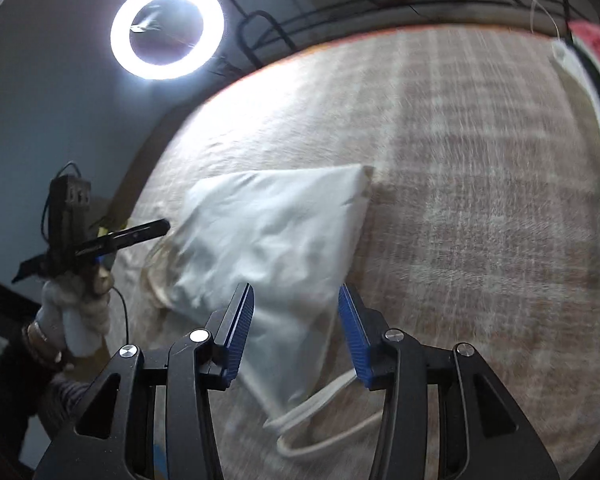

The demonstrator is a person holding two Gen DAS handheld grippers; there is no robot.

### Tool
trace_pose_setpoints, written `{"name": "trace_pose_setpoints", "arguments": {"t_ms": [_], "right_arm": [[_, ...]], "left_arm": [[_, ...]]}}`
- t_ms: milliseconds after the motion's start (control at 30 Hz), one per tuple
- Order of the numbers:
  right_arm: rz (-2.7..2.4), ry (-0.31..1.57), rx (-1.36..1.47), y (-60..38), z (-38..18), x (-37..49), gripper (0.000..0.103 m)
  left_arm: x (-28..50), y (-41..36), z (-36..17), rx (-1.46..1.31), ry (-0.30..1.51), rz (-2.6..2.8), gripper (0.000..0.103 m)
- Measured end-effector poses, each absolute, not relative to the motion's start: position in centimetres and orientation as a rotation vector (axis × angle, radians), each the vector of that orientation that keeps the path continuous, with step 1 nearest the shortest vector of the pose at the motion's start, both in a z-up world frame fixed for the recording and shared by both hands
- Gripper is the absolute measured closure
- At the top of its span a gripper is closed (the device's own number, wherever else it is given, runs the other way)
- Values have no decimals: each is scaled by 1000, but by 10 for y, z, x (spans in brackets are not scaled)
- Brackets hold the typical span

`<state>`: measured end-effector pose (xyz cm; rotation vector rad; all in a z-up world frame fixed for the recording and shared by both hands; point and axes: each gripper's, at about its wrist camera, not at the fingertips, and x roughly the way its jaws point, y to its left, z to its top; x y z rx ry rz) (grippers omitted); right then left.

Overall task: Fold small clothes
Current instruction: 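Grasp the folded camisole bundle with the left tool and lift it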

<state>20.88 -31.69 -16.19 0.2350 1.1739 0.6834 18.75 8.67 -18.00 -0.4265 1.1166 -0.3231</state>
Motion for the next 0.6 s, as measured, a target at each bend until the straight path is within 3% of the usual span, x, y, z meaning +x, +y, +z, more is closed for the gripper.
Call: {"name": "trace_pose_setpoints", "arguments": {"t_ms": [400,467,533,600], "right_arm": [[709,1179,416,-311,-185,224,62],[700,1184,404,-304,-186,225,78],[680,1190,368,-294,-185,221,91],[667,1180,331,-292,-180,222,96]], "left_arm": [[197,65,-196,-506,1126,-331,74],[200,60,-197,-508,1129,-320,89],[199,56,-193,-474,1117,-313,93],[194,46,-185,-407,1092,-305,95]]}}
